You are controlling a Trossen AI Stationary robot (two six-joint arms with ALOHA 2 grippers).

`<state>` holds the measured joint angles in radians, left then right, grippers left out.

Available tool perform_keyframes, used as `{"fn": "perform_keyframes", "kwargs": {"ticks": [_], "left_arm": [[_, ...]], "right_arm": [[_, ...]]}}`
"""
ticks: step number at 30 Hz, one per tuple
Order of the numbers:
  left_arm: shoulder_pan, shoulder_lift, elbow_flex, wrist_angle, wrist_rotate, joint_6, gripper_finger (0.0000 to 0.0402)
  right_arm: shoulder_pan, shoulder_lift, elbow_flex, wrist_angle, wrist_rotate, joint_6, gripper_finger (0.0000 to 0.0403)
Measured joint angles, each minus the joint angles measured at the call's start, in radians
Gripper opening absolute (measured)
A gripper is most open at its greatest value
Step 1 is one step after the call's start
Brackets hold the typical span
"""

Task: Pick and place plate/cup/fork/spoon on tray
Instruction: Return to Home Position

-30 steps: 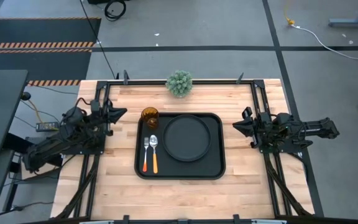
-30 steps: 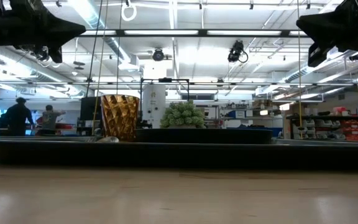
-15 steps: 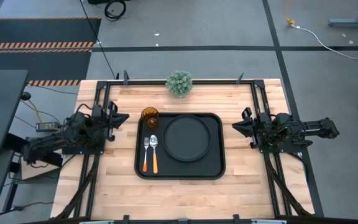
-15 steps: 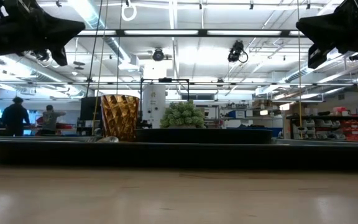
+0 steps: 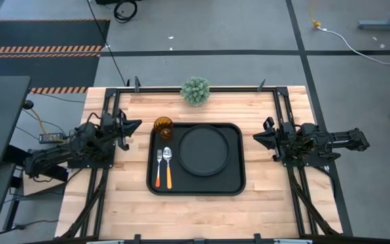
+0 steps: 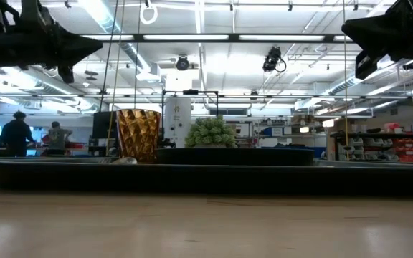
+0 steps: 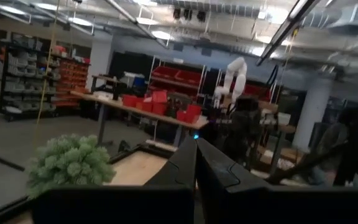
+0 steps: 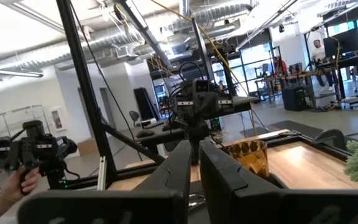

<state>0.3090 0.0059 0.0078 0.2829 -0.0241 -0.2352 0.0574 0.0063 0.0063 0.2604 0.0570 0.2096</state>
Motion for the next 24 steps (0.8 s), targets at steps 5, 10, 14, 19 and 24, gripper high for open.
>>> {"fn": "perform_keyframes", "kwargs": {"ticks": [5, 10, 14, 19, 24], "left_arm": [[0.003, 0.000, 0.000, -0.074, -0.002, 0.051, 0.0011], [0.003, 0.000, 0.000, -0.152, -0.006, 0.146, 0.0011], [0.004, 0.000, 0.000, -0.170, -0.050, 0.119, 0.0011], [0.004, 0.000, 0.000, -0.210, -0.202, 0.143, 0.0011], [-0.003, 0.000, -0.001, -0.211, -0.228, 0.139, 0.0011]], "right_arm": [[0.000, 0.000, 0.000, -0.001, 0.000, -0.004, 0.0039], [-0.001, 0.000, 0.000, -0.018, 0.003, -0.073, 0.0039], [-0.001, 0.000, 0.000, -0.065, 0.090, -0.148, 0.0039], [-0.001, 0.000, 0.000, -0.112, 0.299, -0.177, 0.0039], [-0.001, 0.000, 0.000, -0.128, 0.355, -0.179, 0.0039]]}}
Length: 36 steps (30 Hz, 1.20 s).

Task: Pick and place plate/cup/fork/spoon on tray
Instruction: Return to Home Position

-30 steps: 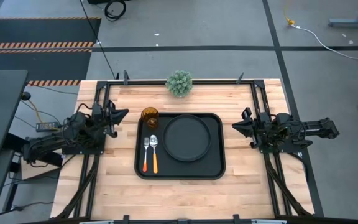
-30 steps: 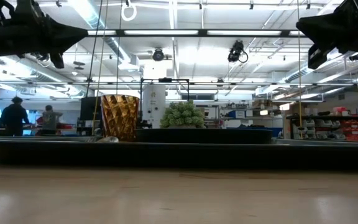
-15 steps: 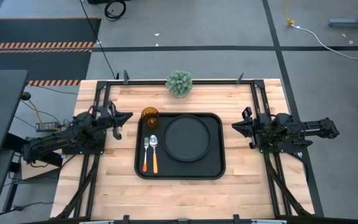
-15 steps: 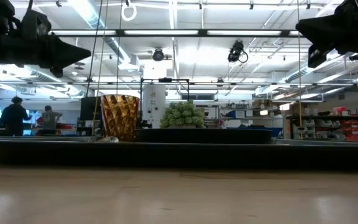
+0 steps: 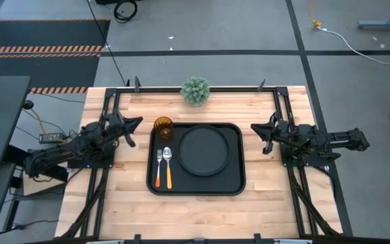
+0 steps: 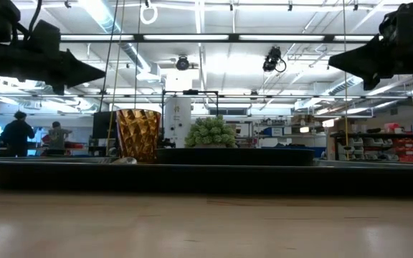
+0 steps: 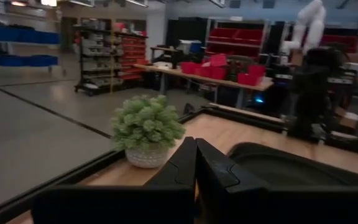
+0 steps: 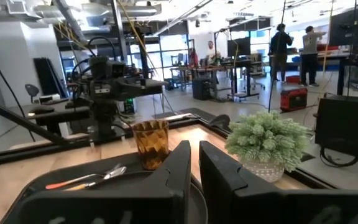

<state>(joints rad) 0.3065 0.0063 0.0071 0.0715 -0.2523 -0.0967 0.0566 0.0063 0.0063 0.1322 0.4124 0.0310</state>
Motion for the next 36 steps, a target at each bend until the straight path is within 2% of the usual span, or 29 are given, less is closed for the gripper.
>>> {"fn": "perform_keyframes", "kwargs": {"ticks": [7, 20, 36], "left_arm": [[-0.064, 0.000, 0.000, 0.042, 0.065, 0.057, 0.0011], [-0.203, 0.000, 0.000, 0.011, 0.066, 0.057, 0.0011], [-0.216, 0.000, -0.001, -0.009, 0.067, 0.031, 0.0011]], "right_arm": [[0.000, 0.000, 0.000, 0.001, 0.000, -0.001, 0.0039], [0.000, 0.000, 0.000, 0.001, 0.002, -0.001, 0.0039], [0.000, 0.000, 0.000, 0.004, 0.002, -0.001, 0.0039]]}}
